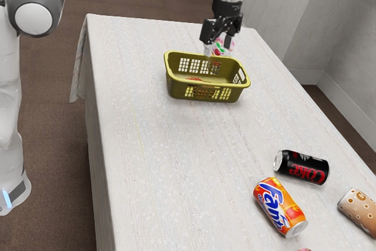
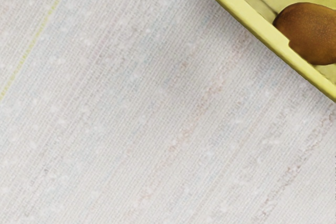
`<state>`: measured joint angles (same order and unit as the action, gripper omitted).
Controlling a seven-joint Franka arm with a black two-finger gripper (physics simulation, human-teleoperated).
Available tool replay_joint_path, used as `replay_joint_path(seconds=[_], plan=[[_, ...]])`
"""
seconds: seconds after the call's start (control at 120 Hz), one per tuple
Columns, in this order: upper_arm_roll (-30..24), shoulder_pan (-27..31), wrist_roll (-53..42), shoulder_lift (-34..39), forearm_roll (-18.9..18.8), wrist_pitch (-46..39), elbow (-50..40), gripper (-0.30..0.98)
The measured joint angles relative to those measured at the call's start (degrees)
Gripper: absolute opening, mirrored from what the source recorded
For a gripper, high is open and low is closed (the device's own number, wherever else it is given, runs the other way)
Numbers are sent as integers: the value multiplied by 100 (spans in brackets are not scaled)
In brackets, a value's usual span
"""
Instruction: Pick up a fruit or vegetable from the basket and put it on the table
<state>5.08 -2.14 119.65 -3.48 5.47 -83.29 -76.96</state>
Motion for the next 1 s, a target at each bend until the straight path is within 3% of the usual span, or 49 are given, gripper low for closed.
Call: replay_joint_path(seconds=[0.25, 0.45, 0.675, 1.0], plan=[[81, 9, -890, 21, 22, 5, -4, 69], [244, 182, -2273, 29, 46, 6, 3, 69], [265, 246, -3890, 198, 603, 51, -7, 69], [345, -104, -5981, 328, 683, 335, -14, 69]])
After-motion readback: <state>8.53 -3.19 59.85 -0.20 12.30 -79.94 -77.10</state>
